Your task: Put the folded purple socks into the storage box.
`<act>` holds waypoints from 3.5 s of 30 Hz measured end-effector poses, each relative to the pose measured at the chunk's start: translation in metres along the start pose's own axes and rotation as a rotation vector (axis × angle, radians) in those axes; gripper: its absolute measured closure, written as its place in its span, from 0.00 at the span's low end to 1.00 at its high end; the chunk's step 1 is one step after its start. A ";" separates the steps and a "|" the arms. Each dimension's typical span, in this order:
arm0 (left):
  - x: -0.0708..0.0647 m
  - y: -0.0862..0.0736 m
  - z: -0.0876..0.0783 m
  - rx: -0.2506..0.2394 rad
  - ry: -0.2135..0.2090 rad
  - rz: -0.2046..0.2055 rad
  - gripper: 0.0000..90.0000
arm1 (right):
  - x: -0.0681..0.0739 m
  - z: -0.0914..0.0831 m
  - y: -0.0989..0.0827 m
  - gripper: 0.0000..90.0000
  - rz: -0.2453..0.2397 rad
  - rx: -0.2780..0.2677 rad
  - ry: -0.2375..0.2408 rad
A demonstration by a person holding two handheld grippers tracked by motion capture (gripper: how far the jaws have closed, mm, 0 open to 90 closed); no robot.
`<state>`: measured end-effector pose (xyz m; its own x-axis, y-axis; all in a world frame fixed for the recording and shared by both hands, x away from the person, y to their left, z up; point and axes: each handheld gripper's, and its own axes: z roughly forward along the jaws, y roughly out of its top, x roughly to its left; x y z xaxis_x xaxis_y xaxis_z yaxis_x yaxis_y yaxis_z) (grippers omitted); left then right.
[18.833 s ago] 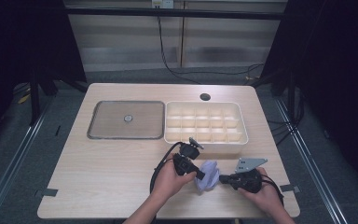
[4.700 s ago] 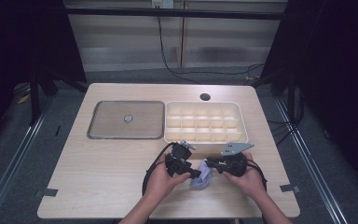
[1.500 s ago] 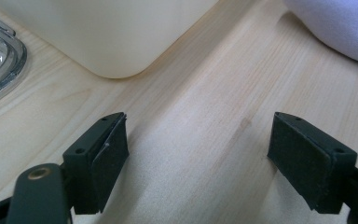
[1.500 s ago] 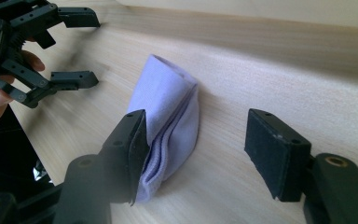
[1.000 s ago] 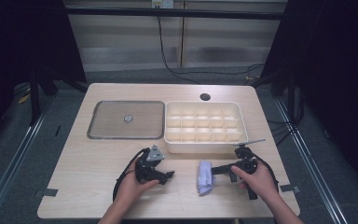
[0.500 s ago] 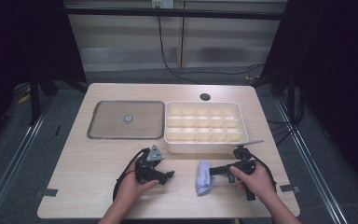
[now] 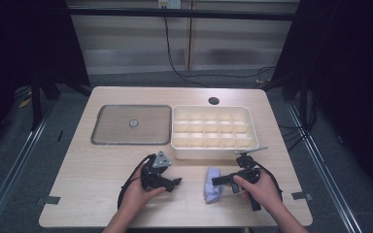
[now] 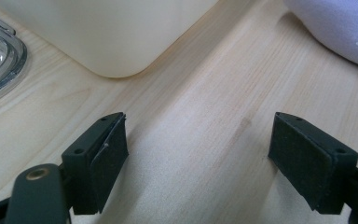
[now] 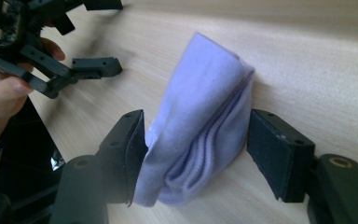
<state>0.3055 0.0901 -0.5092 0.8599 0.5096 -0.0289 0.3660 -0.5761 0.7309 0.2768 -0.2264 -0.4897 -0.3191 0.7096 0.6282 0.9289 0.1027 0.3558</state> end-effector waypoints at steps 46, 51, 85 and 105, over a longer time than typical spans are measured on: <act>0.000 0.000 0.000 0.001 0.005 -0.007 0.21 | -0.003 -0.001 0.006 0.80 -0.015 0.028 -0.015; 0.000 0.000 0.000 0.001 0.005 -0.007 0.21 | -0.001 -0.009 0.011 0.80 -0.030 0.036 -0.023; 0.000 0.000 0.000 0.001 0.005 -0.008 0.21 | 0.011 -0.069 0.042 0.80 -0.078 0.097 -0.115; 0.000 0.000 0.000 0.001 0.005 -0.007 0.21 | 0.020 -0.088 0.061 0.80 -0.105 0.109 -0.142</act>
<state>0.3056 0.0896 -0.5091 0.8555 0.5169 -0.0307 0.3724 -0.5730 0.7300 0.3107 -0.2673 -0.3946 -0.3929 0.7813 0.4850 0.9091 0.2509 0.3325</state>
